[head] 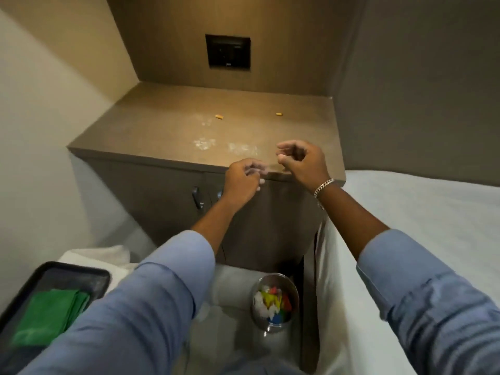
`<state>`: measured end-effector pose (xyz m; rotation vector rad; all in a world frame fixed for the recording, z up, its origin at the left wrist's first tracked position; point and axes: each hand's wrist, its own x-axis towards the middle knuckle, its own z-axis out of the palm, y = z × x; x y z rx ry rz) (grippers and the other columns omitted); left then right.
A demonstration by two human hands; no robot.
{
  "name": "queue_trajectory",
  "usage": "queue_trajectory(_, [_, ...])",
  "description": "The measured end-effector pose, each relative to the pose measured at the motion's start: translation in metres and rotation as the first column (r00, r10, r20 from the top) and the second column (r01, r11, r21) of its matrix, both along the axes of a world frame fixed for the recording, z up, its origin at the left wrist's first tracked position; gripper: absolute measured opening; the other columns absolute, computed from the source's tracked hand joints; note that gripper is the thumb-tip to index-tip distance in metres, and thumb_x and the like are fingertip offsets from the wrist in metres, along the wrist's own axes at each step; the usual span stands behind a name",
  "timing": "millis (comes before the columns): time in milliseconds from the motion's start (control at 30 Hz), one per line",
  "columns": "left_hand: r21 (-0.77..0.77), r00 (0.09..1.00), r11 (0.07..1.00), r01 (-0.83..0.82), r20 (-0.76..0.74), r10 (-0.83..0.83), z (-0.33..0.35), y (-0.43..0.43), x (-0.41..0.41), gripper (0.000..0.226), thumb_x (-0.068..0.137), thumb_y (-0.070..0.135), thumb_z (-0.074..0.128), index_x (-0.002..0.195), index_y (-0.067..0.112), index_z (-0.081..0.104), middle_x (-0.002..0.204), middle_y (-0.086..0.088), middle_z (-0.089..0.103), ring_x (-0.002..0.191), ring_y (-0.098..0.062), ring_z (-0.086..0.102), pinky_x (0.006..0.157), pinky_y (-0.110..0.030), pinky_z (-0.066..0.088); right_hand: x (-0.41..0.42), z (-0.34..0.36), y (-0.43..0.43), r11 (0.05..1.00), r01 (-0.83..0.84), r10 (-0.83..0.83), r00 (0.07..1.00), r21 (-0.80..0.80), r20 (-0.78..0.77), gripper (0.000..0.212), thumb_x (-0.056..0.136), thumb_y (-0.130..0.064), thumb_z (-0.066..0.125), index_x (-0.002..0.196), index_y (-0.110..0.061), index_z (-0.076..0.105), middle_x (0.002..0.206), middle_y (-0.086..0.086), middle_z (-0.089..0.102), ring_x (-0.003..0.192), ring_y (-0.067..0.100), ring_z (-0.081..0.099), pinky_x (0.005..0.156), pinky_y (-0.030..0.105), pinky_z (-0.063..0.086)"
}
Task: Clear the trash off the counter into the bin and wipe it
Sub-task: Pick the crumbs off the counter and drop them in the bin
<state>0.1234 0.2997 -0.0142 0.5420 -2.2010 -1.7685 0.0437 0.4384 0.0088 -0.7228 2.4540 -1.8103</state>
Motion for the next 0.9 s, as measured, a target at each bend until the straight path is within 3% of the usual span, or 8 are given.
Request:
queue_trajectory(200, [-0.263,0.993,0.961,-0.090,-0.096,0.067,0.037,-0.095,-0.051,0.032,0.079,-0.010,0.051,0.099,0.003,0.073,0.100,-0.017,0.075,0.084,-0.023,0.068,0.082,-0.037,0.059,-0.093,0.014,-0.068,0.984,0.163,-0.156,0.983,0.072,-0.095,0.017,0.076,-0.004,0.068,0.092,-0.009,0.073,0.092,0.015,0.075,0.079,0.018,0.066,0.082,0.036,0.056])
queue_trajectory(367, [-0.549,0.998,0.835,-0.041,0.017,0.060,0.041,-0.174,-0.127,0.040,0.080,-0.004,0.051,0.112,0.008,0.070,0.115,-0.015,0.071,0.108,-0.032,0.063,0.097,-0.036,0.051,-0.187,0.006,-0.110,0.849,0.368,-0.319,0.929,0.380,-0.188,0.020,0.077,-0.004,0.060,0.089,-0.011,0.074,0.100,0.015,0.075,0.098,0.034,0.065,0.090,0.035,0.051])
queue_trajectory(467, [-0.736,0.976,0.656,0.167,0.220,-0.002,0.023,-0.211,-0.172,0.044,0.088,0.011,0.053,0.131,0.019,0.057,0.134,-0.013,0.058,0.125,-0.036,0.048,0.103,-0.048,0.044,-0.227,-0.004,-0.126,0.701,0.237,-0.138,0.970,0.673,-0.198,0.022,0.078,0.002,0.057,0.078,-0.015,0.070,0.103,0.019,0.069,0.096,0.036,0.064,0.083,0.037,0.054])
queue_trajectory(533, [-0.826,0.947,0.486,0.286,0.320,-0.014,0.011,-0.228,-0.189,0.037,0.091,0.018,0.052,0.126,0.024,0.060,0.130,-0.011,0.058,0.121,-0.038,0.049,0.099,-0.049,0.047,-0.235,-0.010,-0.136,0.600,0.184,-0.042,0.979,0.778,-0.199,0.028,0.076,0.007,0.054,0.063,-0.016,0.062,0.091,0.017,0.066,0.087,0.035,0.064,0.070,0.034,0.053])
queue_trajectory(600, [-0.873,0.937,0.355,0.335,0.347,-0.033,0.005,-0.237,-0.202,0.028,0.087,0.015,0.055,0.111,0.021,0.069,0.119,-0.012,0.064,0.111,-0.037,0.056,0.091,-0.045,0.051,-0.238,-0.015,-0.143,0.510,0.197,-0.011,0.975,0.837,-0.222,0.021,0.076,0.007,0.057,0.076,-0.010,0.069,0.090,0.017,0.067,0.085,0.035,0.064,0.069,0.034,0.052])
queue_trajectory(767, [-0.858,0.937,0.384,0.340,0.346,-0.057,0.002,-0.234,-0.215,0.024,0.081,0.002,0.062,0.103,0.008,0.072,0.108,-0.016,0.066,0.102,-0.034,0.060,0.087,-0.041,0.052,-0.227,-0.018,-0.149,0.411,0.217,0.056,0.963,0.885,-0.262,0.023,0.075,0.004,0.061,0.095,-0.004,0.071,0.103,0.018,0.066,0.092,0.037,0.063,0.077,0.034,0.051])
queue_trajectory(833, [-0.856,0.950,0.419,0.304,0.303,-0.069,0.000,-0.224,-0.213,0.018,0.083,0.002,0.062,0.100,0.005,0.068,0.105,-0.016,0.066,0.099,-0.032,0.059,0.081,-0.038,0.050,-0.214,-0.015,-0.147,0.504,0.194,0.027,0.971,0.842,-0.239,0.024,0.078,-0.003,0.058,0.097,-0.008,0.072,0.105,0.018,0.067,0.098,0.037,0.062,0.084,0.034,0.050])
queue_trajectory(900, [-0.778,0.976,0.592,0.209,0.207,-0.073,0.001,-0.211,-0.207,0.011,0.081,0.001,0.063,0.090,0.005,0.067,0.096,-0.016,0.067,0.088,-0.029,0.059,0.069,-0.033,0.044,-0.197,-0.011,-0.148,0.690,0.190,-0.061,0.977,0.698,-0.205,0.022,0.079,-0.008,0.057,0.090,-0.010,0.075,0.100,0.015,0.074,0.097,0.033,0.065,0.088,0.034,0.050])
